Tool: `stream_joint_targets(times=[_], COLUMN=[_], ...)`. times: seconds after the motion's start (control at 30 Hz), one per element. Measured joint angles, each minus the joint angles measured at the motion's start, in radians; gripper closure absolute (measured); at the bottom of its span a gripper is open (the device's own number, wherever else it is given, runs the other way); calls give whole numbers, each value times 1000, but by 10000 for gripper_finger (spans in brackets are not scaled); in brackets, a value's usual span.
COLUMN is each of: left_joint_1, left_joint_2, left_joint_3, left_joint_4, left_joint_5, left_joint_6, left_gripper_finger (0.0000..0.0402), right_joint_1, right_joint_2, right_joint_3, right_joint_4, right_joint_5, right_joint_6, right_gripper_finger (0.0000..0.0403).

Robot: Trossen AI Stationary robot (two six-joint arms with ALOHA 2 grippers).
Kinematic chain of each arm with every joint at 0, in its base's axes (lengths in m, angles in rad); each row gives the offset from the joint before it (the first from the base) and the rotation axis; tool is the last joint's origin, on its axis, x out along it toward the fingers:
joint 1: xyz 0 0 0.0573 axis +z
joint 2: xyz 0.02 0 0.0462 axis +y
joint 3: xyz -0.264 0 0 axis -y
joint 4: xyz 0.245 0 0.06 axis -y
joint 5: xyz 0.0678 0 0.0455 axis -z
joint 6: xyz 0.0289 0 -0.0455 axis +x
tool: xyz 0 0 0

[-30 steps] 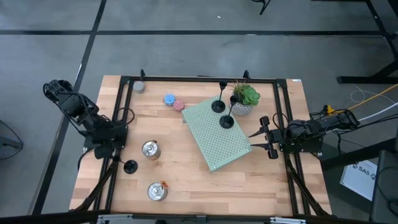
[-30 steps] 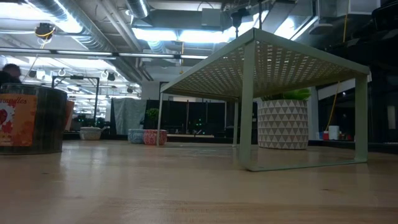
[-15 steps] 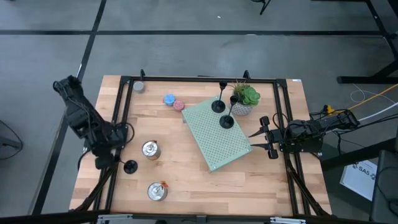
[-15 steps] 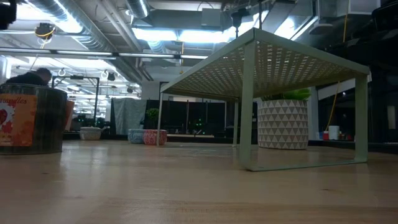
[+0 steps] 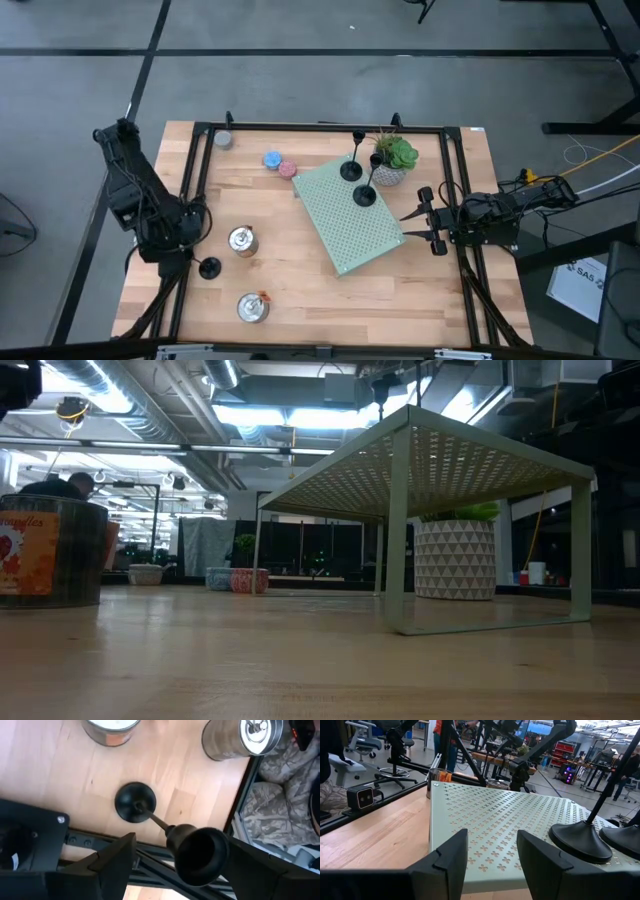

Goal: Pick & Place candle stick holders
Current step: Put the black candle holder on the shelf aligned with the other candle holders

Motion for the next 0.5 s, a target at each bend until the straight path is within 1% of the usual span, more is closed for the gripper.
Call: stream_joint_targets(times=[0.07,0.23,0.37,0.5], left_joint_1=[-6,-14,-14,-14], left_joint_2=[6,43,72,83], left_joint_3=[0,0,0,0], left_joint_4=[-1,0,0,0], left_joint_5=[-19,-59,-36,-18], left_joint_6=[2,62,146,165], left_gripper_finger=[125,125,131,151], right_joint_1=[0,0,0,0], right_joint_2=[0,0,0,0], right_joint_3=[0,0,0,0], right_joint_4=[0,0,0,0], right_joint_5=[0,0,0,0], right_joint_6=[0,0,0,0], right_gripper_finger=[231,231,231,231])
